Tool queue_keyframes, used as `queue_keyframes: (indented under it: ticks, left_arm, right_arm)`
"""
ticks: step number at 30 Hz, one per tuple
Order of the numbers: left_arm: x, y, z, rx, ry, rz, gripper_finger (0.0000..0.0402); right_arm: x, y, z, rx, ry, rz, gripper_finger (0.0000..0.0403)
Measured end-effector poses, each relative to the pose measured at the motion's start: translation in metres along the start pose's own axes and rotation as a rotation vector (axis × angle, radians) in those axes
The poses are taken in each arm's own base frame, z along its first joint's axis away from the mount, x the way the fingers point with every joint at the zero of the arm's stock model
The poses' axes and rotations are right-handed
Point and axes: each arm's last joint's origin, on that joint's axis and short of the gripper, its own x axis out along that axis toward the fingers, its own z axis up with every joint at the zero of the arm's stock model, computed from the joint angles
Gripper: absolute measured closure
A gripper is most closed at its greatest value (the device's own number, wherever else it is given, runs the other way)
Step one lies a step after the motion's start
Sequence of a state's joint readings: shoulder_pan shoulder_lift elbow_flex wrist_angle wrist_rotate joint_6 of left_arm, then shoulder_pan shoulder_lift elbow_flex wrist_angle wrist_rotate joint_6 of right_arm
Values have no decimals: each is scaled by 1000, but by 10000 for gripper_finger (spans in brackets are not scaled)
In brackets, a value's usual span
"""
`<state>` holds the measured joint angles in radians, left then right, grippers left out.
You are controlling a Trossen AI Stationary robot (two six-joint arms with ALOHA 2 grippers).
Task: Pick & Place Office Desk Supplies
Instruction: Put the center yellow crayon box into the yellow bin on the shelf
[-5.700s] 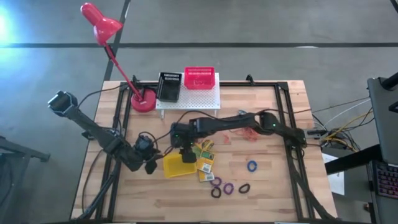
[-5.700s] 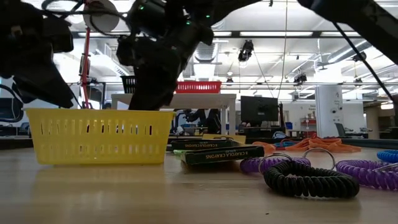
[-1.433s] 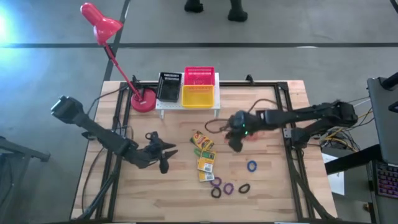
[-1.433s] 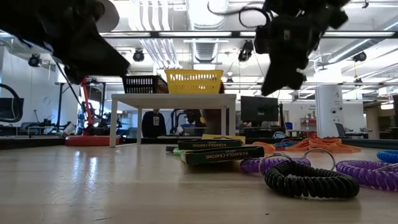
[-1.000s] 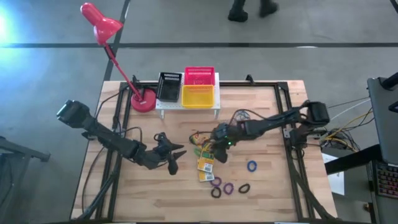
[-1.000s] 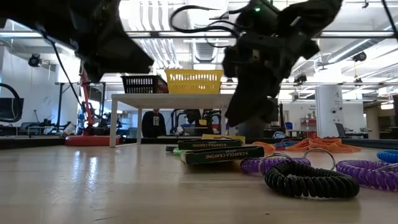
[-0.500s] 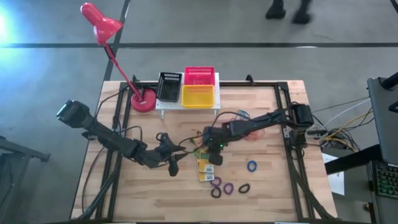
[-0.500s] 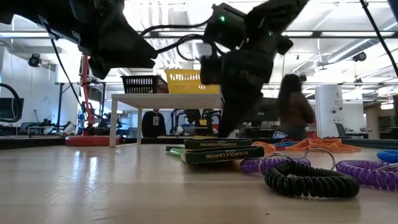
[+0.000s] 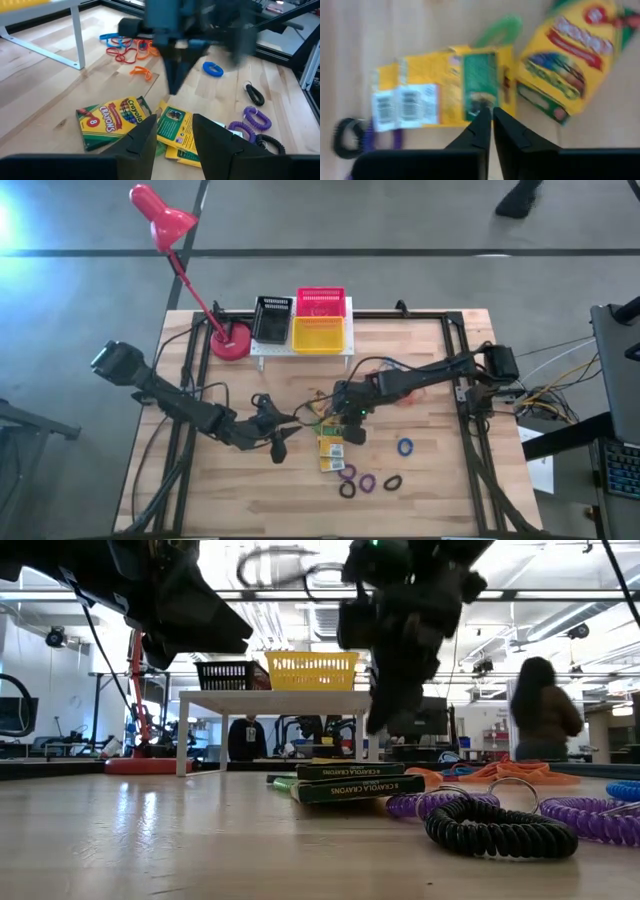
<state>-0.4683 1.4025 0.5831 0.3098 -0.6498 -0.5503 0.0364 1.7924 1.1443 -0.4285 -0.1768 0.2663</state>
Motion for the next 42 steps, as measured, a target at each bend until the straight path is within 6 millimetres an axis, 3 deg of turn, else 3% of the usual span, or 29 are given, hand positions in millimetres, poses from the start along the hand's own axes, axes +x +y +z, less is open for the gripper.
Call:
queue_keyframes:
  ticks: [8,13,21,26,29,34,38,42]
  left_arm:
    - [0,0,0,-1,4,-6,271]
    - [0,0,0,-1,4,-6,271]
    - [1,1,2,-13,-3,-1,271]
    - [2,2,2,-23,-6,0,271]
    - [2,2,2,-23,-7,-1,271]
    - [4,5,3,-104,-4,15,271]
    - [8,9,1,-102,7,41,266]
    - [23,13,-4,-100,0,72,237]
  right_arm:
    - [19,-17,-14,-28,-74,16,278]
    - [23,-20,-20,-52,-90,44,249]
    - [39,-22,-24,-58,-65,97,282]
    - [39,-21,-19,-79,-78,101,340]
    - [33,-19,-16,-90,-90,99,384]
    - [6,-10,-7,-105,-172,81,394]
    - [-28,2,-5,-114,-253,-6,394]
    - [-53,13,-7,-134,-324,-52,395]
